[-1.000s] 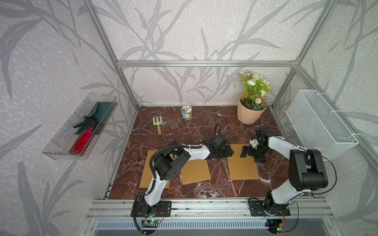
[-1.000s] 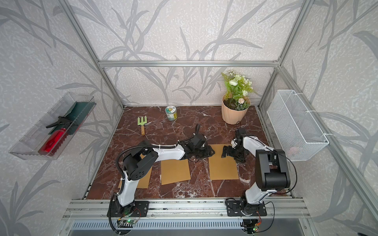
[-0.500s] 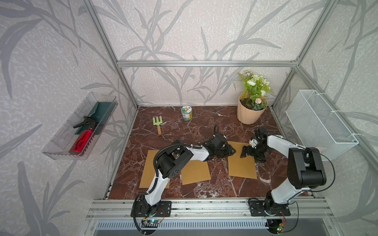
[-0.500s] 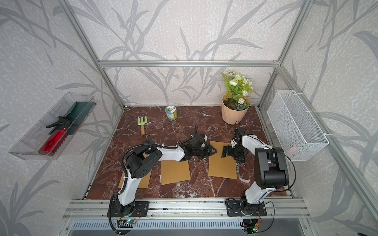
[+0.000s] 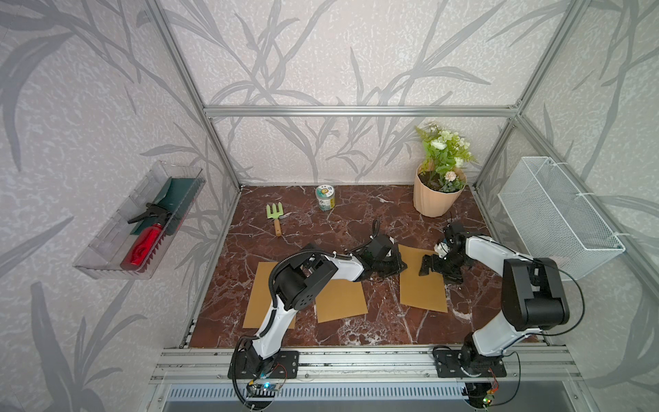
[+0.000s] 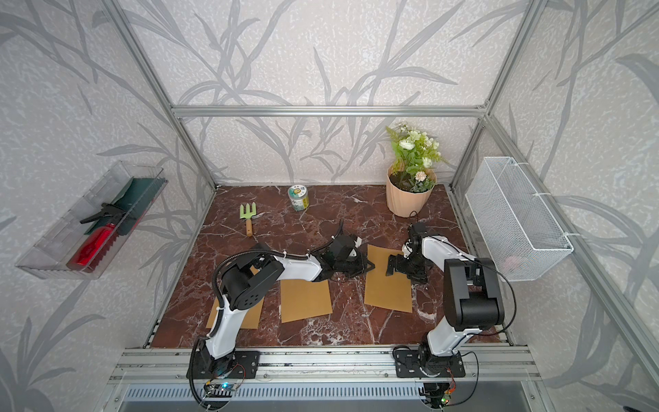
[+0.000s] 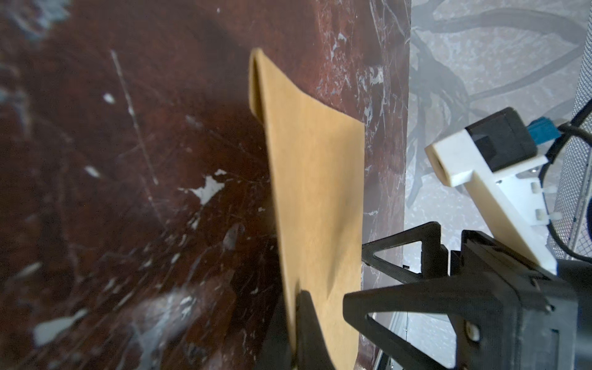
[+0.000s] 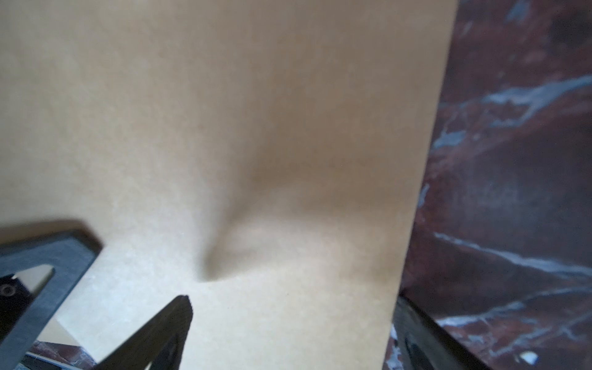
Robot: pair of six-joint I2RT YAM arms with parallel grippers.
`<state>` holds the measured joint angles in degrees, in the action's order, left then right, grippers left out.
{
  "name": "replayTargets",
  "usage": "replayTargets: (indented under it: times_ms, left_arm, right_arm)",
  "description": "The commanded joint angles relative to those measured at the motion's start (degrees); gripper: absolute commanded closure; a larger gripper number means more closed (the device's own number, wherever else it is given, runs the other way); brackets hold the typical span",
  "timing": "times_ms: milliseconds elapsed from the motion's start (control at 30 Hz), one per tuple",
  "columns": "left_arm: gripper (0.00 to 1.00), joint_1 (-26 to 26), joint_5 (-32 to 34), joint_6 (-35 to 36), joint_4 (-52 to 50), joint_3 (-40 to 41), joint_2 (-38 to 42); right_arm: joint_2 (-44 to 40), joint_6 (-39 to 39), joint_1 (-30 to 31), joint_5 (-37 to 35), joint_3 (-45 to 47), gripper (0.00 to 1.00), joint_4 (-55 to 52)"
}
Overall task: Open the file bag
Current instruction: Pick up the file bag from the center of the board.
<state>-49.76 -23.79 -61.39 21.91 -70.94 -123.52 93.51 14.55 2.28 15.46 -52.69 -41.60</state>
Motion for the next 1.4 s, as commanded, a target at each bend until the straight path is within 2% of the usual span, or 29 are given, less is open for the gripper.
replayTargets:
  times_ms: [0,267,433,633,1000,1167,1367]
  left_arm:
    - [1.0,0.8,0.2,1.5,0.7,1.6,1.6]
    - [1.0,2.9,2.1,8.5,-4.4,2.4,7.5]
    - [1.0,3.7,3.5,11.4,-3.3,4.4,11.4]
    - [1.0,6.0,3.7,11.0,7.6,11.1,15.3]
    - [1.0,9.9,3.2,7.9,37.3,25.0,20.3]
    - [1.0,10.7,1.3,6.4,43.7,27.0,20.7]
    - [1.0,11.5,-0.7,4.8,47.0,28.3,21.9]
  right_arm:
    - [-0.2,-0.3,1.1,4.4,3.2,0.02,2.5]
    - [-11.3,0.2,1.1,7.4,4.0,0.02,3.4]
    - [-17.4,-0.9,3.1,7.8,4.2,0.02,4.9]
    - [-20.6,-0.8,6.1,4.9,2.4,0.02,3.5]
    - [-20.6,0.0,7.6,10.8,3.5,0.02,10.6]
    - [-20.5,1.8,7.6,17.5,5.2,0.05,16.9]
    - [-19.1,2.6,7.6,21.1,5.9,0.08,21.1]
